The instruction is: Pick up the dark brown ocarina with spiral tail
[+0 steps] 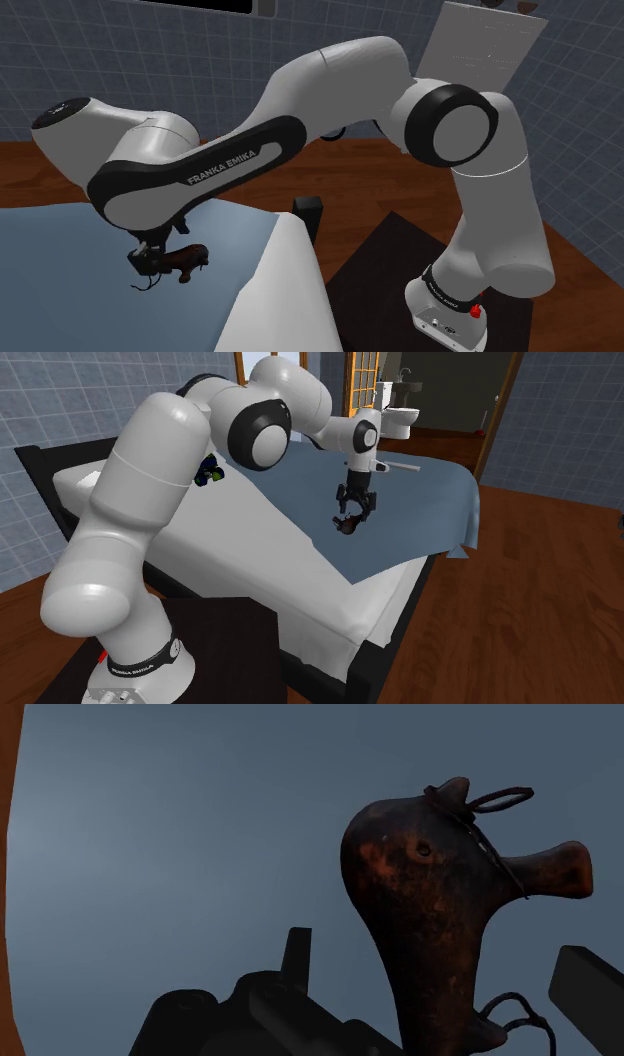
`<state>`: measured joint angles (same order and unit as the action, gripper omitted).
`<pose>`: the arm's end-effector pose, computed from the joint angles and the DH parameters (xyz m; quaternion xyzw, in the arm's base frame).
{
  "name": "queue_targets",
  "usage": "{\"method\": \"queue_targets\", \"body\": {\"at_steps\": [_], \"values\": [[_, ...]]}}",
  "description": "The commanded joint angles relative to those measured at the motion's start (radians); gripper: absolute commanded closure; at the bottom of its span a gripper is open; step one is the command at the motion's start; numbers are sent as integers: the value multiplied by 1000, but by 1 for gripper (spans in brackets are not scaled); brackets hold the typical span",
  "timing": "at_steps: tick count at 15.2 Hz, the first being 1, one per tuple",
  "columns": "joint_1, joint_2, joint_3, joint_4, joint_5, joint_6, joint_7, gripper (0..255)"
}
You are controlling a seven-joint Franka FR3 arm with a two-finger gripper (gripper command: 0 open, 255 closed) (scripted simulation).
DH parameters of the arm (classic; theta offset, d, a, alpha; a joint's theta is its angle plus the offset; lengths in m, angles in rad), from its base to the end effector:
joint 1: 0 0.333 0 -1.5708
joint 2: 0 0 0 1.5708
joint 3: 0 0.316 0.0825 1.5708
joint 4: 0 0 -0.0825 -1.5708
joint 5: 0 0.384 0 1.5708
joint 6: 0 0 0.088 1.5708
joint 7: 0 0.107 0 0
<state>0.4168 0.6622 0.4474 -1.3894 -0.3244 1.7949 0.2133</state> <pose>0.5168 0.4707 0.3323 0.9356 0.3396 -0.0734 0.0622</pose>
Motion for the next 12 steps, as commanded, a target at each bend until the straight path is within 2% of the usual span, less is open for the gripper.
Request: {"method": "queue_targets", "body": {"at_steps": [1,5,6,12], "values": [[1,13,-3,-8,-6,21,3,0],[2,27,-7,-22,-12,47,8,0],[2,27,-7,-22,-12,47,8,255],[1,26,-7,-24,-12,48,8,255]]}}
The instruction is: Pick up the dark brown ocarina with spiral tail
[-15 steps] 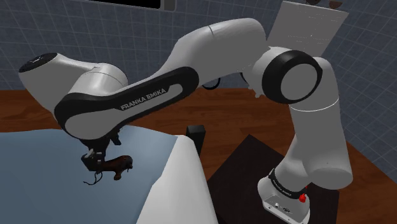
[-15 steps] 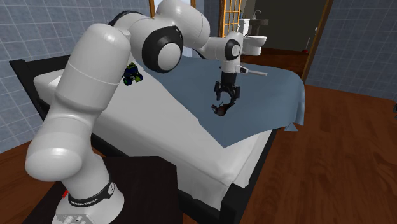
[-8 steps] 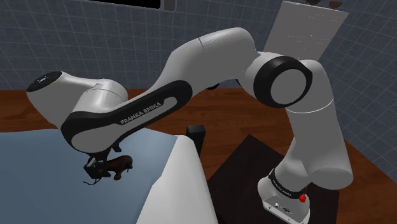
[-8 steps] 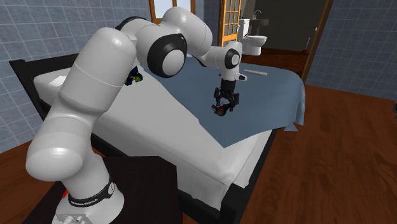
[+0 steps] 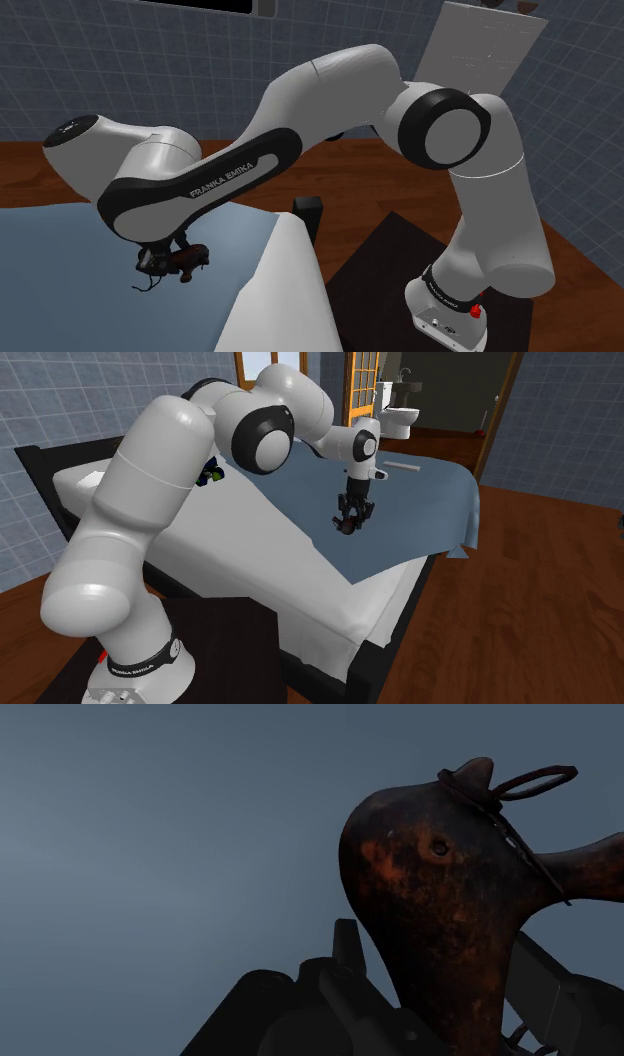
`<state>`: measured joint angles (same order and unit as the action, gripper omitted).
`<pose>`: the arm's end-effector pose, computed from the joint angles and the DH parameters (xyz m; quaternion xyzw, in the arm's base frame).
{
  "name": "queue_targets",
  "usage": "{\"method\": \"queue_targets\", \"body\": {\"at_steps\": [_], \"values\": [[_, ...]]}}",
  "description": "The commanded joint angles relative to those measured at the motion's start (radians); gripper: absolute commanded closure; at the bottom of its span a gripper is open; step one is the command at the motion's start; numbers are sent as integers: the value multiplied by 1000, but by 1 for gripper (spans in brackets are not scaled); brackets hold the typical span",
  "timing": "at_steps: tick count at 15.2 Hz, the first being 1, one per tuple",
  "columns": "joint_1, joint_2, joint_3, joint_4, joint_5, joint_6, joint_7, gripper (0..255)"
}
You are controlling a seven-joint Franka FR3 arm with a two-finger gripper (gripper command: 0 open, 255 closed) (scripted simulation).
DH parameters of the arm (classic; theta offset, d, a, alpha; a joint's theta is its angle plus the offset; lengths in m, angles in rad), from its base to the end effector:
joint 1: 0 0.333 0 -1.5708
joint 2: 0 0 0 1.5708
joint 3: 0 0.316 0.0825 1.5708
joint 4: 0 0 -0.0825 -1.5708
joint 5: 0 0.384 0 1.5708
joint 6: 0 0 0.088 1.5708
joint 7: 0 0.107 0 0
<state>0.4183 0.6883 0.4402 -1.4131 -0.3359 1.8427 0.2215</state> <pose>0.5171 0.4710 0.3069 0.9356 0.3398 -0.0733 0.0622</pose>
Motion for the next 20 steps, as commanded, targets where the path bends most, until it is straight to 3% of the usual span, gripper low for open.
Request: {"method": "queue_targets", "body": {"at_steps": [1,20], "values": [[0,0,0,0,0,0,0,255],[4,-62,18,108,29,-164,-26,255]]}}
